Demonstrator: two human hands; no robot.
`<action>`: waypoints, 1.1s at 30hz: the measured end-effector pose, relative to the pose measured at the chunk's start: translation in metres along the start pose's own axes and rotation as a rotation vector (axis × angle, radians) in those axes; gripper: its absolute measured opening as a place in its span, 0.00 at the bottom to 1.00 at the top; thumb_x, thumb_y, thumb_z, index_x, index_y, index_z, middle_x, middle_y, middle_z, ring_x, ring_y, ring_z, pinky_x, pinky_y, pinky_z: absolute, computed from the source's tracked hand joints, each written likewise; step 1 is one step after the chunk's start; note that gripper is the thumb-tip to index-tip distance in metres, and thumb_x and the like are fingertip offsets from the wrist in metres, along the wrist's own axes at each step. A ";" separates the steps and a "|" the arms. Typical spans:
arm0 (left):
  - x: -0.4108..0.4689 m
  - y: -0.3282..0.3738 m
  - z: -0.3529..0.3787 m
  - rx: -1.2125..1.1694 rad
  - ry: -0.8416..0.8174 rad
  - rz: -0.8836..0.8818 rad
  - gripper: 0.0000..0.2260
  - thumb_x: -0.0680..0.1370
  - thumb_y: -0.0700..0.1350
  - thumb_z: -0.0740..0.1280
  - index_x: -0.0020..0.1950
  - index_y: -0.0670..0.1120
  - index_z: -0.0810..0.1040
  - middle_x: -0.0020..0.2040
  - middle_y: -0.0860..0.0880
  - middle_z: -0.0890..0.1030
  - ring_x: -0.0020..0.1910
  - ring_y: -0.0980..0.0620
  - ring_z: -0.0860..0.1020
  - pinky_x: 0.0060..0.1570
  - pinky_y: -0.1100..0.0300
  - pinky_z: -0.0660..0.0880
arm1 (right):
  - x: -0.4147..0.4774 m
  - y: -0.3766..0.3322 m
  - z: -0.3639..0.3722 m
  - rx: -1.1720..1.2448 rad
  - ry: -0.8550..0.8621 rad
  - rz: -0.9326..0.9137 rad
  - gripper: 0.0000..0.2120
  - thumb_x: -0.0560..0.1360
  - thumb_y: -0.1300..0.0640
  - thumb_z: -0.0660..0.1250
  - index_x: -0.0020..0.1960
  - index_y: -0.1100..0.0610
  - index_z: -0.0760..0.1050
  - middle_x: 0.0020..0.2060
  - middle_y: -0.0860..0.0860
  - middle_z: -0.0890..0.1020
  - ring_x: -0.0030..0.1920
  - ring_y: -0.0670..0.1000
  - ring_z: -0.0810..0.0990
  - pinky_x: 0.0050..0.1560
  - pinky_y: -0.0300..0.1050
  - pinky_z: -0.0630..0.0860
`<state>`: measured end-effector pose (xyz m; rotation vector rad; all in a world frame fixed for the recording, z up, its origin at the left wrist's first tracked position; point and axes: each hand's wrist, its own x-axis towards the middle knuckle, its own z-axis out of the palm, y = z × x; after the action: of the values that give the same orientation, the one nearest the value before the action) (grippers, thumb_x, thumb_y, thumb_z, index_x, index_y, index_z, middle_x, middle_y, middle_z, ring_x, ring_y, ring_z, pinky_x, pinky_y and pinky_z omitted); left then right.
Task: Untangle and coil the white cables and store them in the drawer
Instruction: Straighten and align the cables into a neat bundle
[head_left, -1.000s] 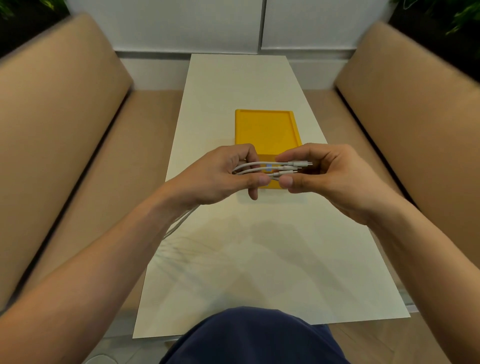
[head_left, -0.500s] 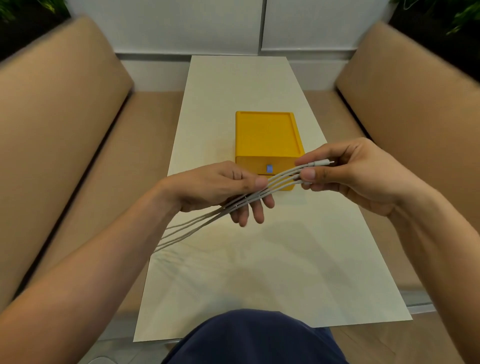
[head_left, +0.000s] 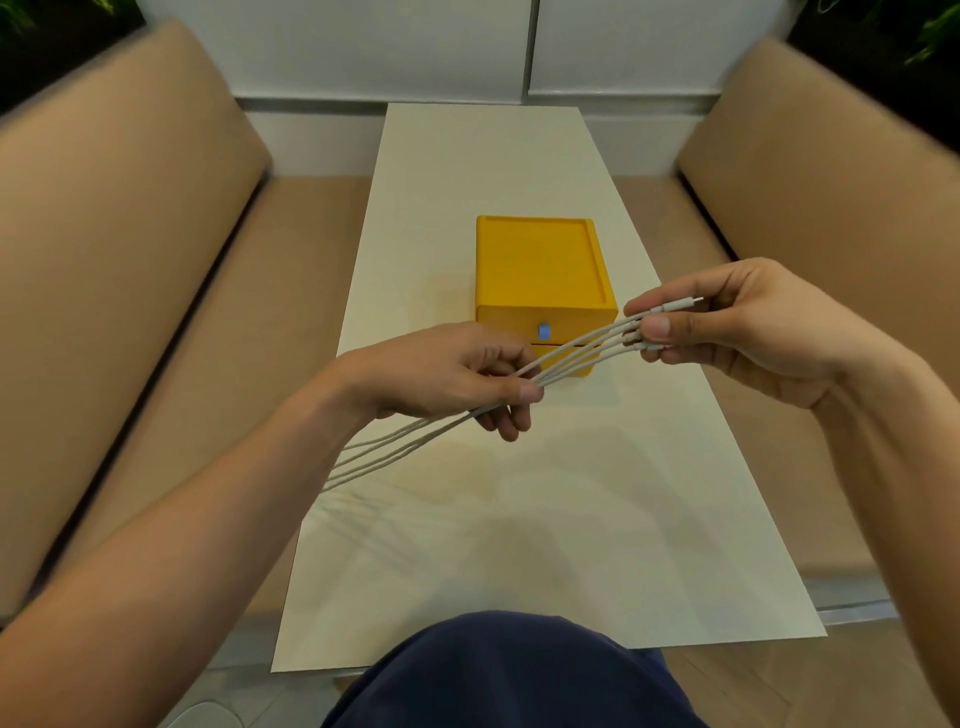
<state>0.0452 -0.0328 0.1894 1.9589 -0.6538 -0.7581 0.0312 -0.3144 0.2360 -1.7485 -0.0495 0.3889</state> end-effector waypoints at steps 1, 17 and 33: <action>-0.001 -0.001 0.000 -0.003 -0.014 0.000 0.08 0.85 0.44 0.65 0.56 0.41 0.80 0.49 0.45 0.87 0.49 0.46 0.87 0.54 0.47 0.82 | 0.000 0.000 -0.001 -0.016 0.001 0.001 0.09 0.67 0.62 0.74 0.47 0.57 0.88 0.44 0.60 0.88 0.40 0.51 0.87 0.42 0.37 0.83; 0.000 -0.013 0.010 -0.027 -0.012 -0.042 0.10 0.84 0.44 0.66 0.52 0.39 0.82 0.43 0.44 0.86 0.44 0.44 0.86 0.50 0.52 0.83 | 0.001 0.003 -0.009 -0.316 0.009 -0.130 0.12 0.68 0.58 0.77 0.52 0.55 0.86 0.41 0.53 0.89 0.43 0.50 0.88 0.49 0.40 0.84; -0.007 0.000 0.006 0.037 0.012 -0.039 0.10 0.83 0.49 0.67 0.52 0.44 0.83 0.44 0.44 0.86 0.44 0.45 0.87 0.49 0.48 0.84 | 0.019 0.022 0.059 -0.809 -0.384 -0.173 0.18 0.81 0.39 0.61 0.52 0.51 0.81 0.39 0.47 0.86 0.37 0.44 0.82 0.40 0.51 0.81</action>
<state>0.0363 -0.0306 0.1886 2.0136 -0.6277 -0.7624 0.0284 -0.2589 0.2008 -2.4070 -0.7125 0.6266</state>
